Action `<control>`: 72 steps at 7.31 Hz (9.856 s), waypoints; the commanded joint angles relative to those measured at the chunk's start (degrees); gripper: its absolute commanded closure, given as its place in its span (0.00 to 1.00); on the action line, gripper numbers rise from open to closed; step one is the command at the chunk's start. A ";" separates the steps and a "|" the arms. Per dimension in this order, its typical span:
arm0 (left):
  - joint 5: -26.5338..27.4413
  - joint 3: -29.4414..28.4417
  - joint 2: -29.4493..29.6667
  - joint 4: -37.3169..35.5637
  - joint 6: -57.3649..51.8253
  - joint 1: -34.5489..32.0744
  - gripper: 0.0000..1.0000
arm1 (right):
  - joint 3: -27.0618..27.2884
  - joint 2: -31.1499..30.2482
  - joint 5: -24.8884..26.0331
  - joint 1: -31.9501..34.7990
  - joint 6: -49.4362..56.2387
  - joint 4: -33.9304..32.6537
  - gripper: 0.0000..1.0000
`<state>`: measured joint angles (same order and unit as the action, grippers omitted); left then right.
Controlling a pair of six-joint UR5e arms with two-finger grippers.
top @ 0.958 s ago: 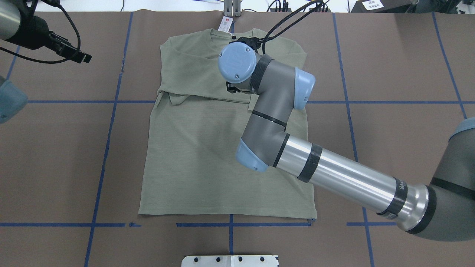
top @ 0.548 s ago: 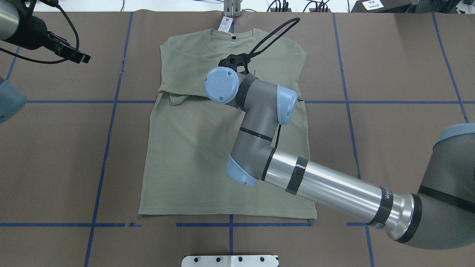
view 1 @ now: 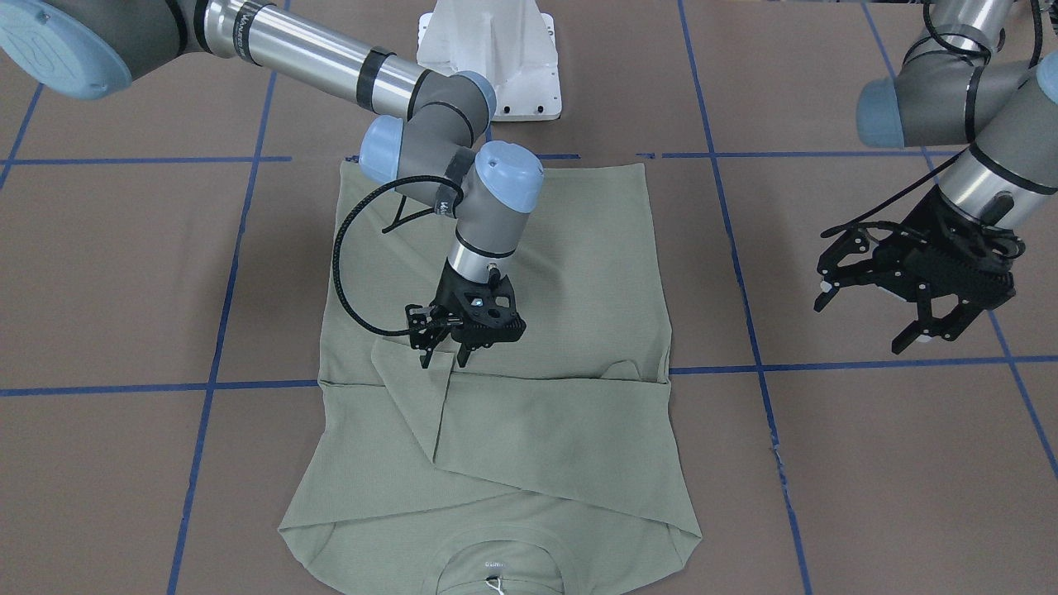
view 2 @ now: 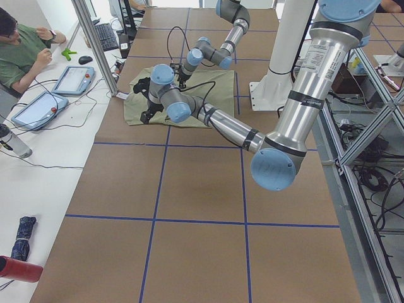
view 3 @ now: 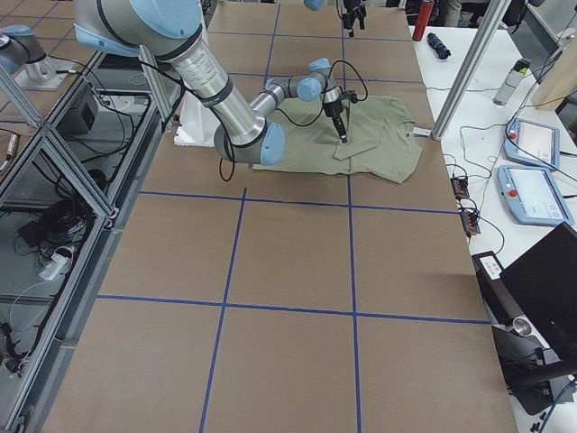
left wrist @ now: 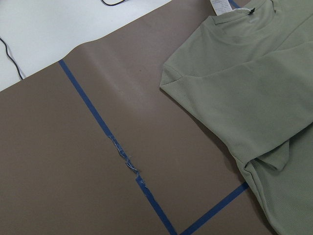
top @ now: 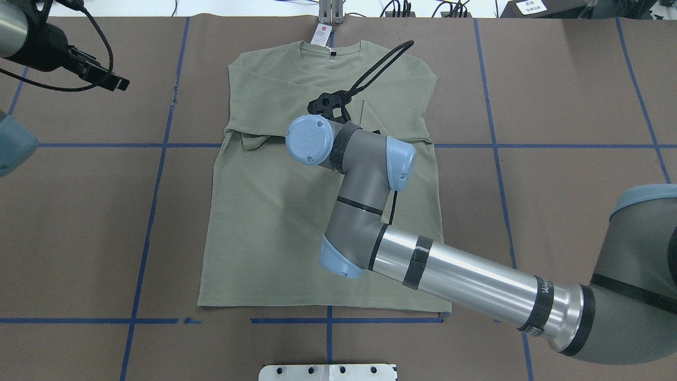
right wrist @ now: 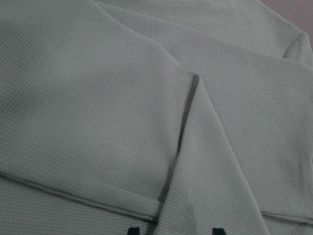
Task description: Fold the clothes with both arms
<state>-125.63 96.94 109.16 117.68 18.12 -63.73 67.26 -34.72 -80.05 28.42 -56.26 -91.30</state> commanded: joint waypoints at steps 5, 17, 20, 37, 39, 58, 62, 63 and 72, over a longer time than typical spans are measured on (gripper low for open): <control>0.03 0.00 0.00 0.00 0.16 0.00 0.00 | 0.06 0.27 -0.27 2.06 1.84 -0.02 1.00; 0.03 3.93 0.26 0.00 13.02 1.05 0.00 | 14.07 -14.99 -20.10 14.30 -1.14 17.79 0.00; 8.24 16.47 -5.86 0.26 34.88 11.91 0.00 | 41.44 -34.38 -24.18 13.08 -15.91 17.56 0.00; 49.07 16.53 -21.01 13.62 86.99 56.34 0.23 | 60.45 -62.40 5.61 -16.29 -56.94 34.26 0.02; 49.07 15.91 -20.48 13.62 86.99 56.69 0.23 | 60.36 -62.40 5.87 -16.38 -56.94 34.26 0.02; 48.55 24.08 -18.72 13.62 87.87 56.96 1.00 | 50.25 -54.32 17.83 -29.47 -63.53 20.92 0.16; 48.46 23.99 -18.81 13.71 87.87 57.04 1.00 | 50.34 -53.71 17.92 -29.47 -63.62 20.73 0.69; 48.55 23.99 -18.81 13.71 87.87 56.96 1.00 | 50.51 -53.70 17.92 -29.47 -63.53 20.73 1.00; 32.95 58.71 -21.28 -12.83 86.82 54.42 1.00 | 91.45 -46.90 1.80 -26.25 -62.92 -24.74 1.00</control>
<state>-87.64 145.35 87.45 114.94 105.08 -8.08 152.31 -86.29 -72.41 0.64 -119.18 -106.81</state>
